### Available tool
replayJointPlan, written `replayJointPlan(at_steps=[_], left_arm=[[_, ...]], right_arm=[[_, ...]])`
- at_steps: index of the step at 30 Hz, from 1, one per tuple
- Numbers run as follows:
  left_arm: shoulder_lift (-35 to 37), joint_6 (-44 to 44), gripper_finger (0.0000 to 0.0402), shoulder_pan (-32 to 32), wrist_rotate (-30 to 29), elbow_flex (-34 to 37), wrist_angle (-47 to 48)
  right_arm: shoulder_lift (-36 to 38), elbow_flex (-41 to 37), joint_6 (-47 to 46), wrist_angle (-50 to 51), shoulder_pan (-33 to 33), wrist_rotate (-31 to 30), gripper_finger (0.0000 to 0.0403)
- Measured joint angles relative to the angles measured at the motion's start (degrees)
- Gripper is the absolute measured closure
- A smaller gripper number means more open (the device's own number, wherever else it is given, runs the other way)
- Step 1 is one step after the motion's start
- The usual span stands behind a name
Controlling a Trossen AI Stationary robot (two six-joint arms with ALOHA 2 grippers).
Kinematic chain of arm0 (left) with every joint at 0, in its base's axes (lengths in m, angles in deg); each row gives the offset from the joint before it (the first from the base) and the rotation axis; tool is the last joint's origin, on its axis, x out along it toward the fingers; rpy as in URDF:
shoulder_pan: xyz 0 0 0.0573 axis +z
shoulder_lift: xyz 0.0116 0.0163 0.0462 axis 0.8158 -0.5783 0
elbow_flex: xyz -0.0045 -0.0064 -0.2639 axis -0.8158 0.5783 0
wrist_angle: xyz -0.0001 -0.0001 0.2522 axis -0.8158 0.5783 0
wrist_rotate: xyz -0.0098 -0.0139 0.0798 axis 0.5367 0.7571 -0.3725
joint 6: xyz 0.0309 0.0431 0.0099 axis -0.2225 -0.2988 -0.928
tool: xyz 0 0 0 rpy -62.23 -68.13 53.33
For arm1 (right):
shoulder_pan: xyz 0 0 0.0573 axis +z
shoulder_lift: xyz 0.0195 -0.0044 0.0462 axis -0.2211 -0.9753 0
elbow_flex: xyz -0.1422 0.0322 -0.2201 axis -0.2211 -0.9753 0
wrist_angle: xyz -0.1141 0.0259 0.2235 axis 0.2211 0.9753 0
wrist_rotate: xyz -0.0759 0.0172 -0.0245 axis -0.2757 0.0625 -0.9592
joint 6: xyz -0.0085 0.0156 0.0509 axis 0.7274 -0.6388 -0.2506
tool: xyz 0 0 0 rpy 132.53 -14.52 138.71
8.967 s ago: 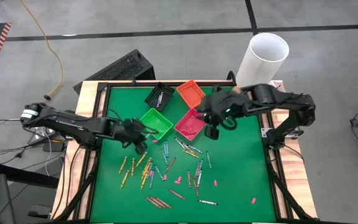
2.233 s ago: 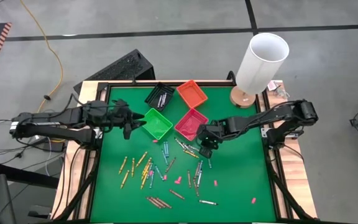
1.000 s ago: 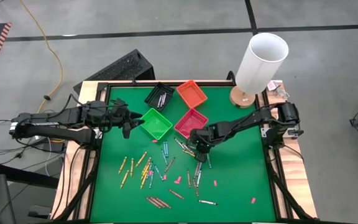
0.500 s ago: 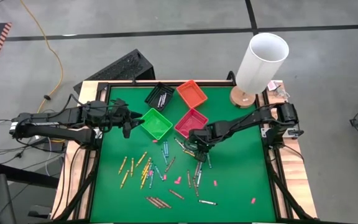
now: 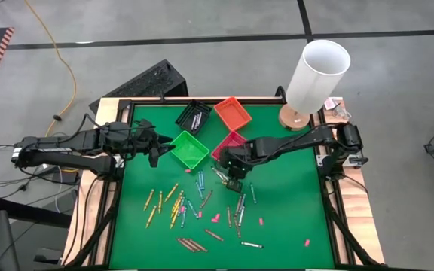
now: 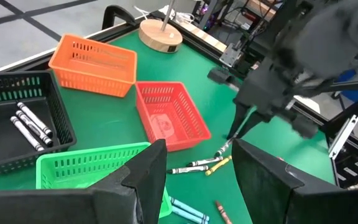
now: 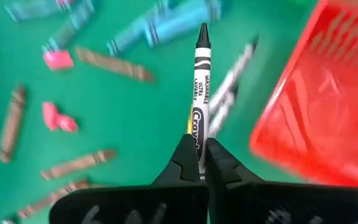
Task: Sort crayons
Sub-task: Put the black crayon into the black bin
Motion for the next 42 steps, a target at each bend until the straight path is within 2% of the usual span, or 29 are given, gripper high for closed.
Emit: replayJointPlan(at_steps=[5, 10, 16, 20, 34, 42], left_arm=[[0.0, 0.0, 0.023, 0.0, 0.0, 0.0, 0.0], [0.0, -0.2, 0.023, 0.0, -1.7, 0.0, 0.0], [0.0, -0.2, 0.023, 0.0, -2.9, 0.0, 0.1], [0.0, -0.3, 0.023, 0.0, -4.1, 0.0, 0.2], [0.0, -0.4, 0.023, 0.1, -7.0, 0.0, 0.3], [0.1, -0.3, 0.023, 0.1, -7.0, 0.0, 0.5]], right_arm=[[0.1, 4.9, 2.5, -1.7, -5.1, -0.5, 0.0401], [-0.2, 6.0, 2.1, -9.3, -11.6, -3.4, 0.0401], [-4.5, 6.0, -2.7, -22.4, -17.9, -4.7, 0.0402], [-9.1, 7.2, -4.3, -27.4, -20.0, -4.6, 0.0402], [-26.5, 27.4, -2.7, -24.8, -24.6, -4.5, 0.0402], [-31.7, 33.2, -2.7, -18.2, -24.9, -4.6, 0.0399]])
